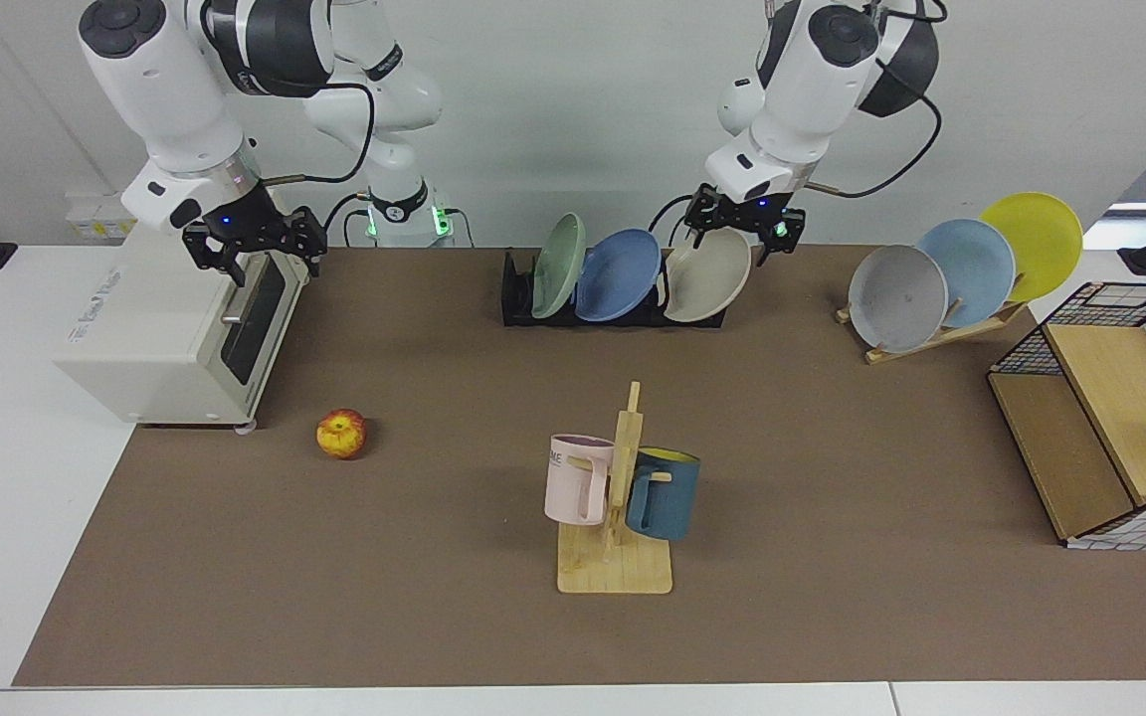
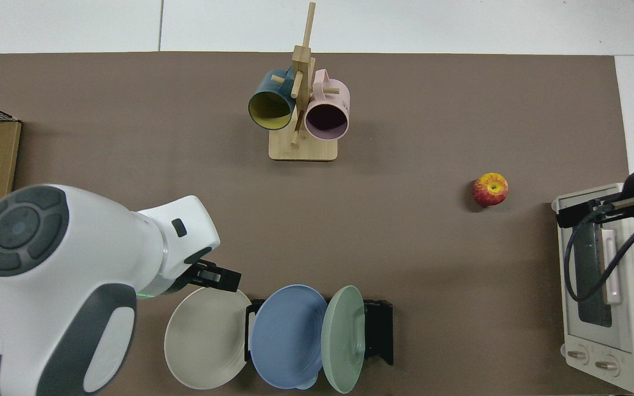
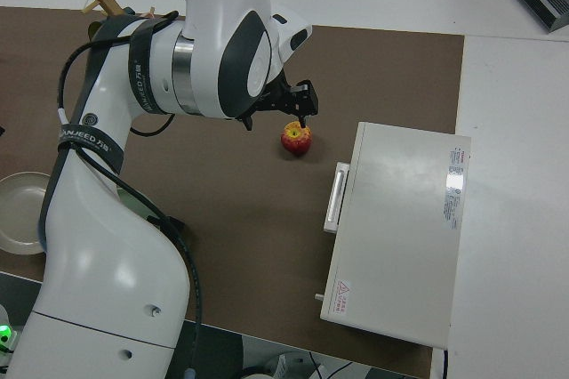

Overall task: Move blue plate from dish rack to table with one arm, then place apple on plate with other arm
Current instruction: 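Move the left gripper toward the blue plate in the dish rack, then grasp the rim of the blue plate with the left gripper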

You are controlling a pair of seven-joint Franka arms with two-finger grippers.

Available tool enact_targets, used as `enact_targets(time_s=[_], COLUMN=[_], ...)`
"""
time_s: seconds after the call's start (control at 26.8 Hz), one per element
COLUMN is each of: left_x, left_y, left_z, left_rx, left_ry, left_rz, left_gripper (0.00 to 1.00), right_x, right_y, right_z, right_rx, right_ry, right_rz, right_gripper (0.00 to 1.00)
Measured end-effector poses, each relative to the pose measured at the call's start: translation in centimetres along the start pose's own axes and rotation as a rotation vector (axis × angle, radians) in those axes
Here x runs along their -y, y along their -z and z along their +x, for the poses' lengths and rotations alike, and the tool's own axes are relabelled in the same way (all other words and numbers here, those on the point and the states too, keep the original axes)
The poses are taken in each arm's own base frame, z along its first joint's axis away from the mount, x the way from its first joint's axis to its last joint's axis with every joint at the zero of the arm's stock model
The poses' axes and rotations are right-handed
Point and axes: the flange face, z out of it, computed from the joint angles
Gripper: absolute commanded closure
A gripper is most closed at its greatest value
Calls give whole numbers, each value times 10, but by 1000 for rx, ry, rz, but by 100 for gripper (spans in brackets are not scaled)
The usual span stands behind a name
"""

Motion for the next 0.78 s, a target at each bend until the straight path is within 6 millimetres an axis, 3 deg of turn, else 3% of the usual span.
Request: enact_targets(time_s=[0.3, 0.78], left_x=[-16, -49], left_y=[-44, -127], left_z=[-28, -42], left_rx=[30, 41], left_ry=[-14, -20], left_rz=[-88, -130], left_gripper=[0, 0], right_x=[0, 0], right_y=[0, 0], right_z=[0, 0], right_rx=[0, 0], right_ry=[0, 0], right_rz=[0, 0], right_gripper=[0, 0])
